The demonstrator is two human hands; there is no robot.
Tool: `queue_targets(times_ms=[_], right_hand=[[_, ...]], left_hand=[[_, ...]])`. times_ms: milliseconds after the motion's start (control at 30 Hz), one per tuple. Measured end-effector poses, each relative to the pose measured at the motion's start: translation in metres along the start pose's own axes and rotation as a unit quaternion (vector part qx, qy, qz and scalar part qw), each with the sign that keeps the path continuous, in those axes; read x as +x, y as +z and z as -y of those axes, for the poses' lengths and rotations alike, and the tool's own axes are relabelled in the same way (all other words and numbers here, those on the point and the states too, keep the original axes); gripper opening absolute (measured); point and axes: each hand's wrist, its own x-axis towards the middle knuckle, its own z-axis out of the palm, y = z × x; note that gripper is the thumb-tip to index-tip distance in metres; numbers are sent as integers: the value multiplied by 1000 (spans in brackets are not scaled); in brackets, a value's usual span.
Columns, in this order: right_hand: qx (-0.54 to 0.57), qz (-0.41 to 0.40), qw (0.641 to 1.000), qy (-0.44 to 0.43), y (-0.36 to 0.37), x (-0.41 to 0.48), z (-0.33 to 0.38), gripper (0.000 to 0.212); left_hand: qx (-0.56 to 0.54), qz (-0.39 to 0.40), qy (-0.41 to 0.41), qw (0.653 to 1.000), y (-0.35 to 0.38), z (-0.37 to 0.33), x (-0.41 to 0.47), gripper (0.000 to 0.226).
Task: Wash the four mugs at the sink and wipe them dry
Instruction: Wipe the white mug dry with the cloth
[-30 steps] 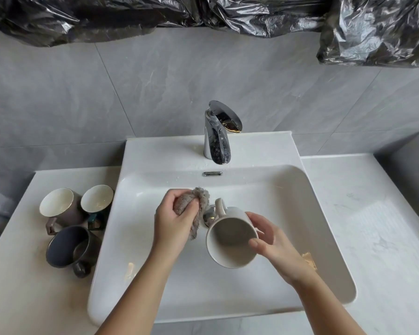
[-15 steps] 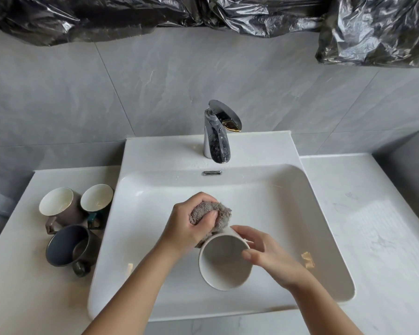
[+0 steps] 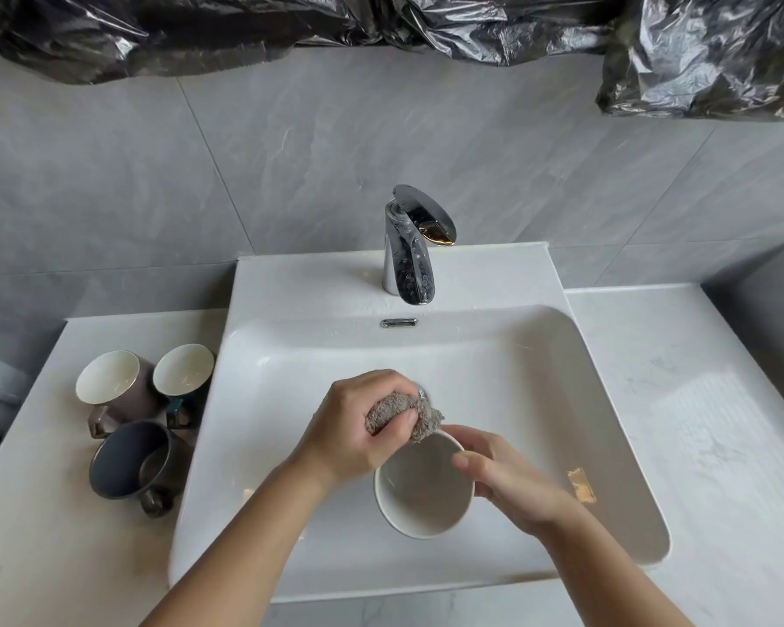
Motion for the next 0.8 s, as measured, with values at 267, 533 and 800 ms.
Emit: queue_targets(times_ms=[267, 533, 800], right_hand=[[68, 30, 997, -11, 9, 0, -4, 69], [26, 10, 1000, 15, 5, 0, 4, 79], [37, 10, 999, -3, 6, -4, 8, 63]], left_hand=[[-232, -100, -227, 940, 12, 5, 0, 28], [-112, 11, -136, 984, -2, 4, 1, 20], [-148, -11, -148, 978, 0, 1, 8, 28]])
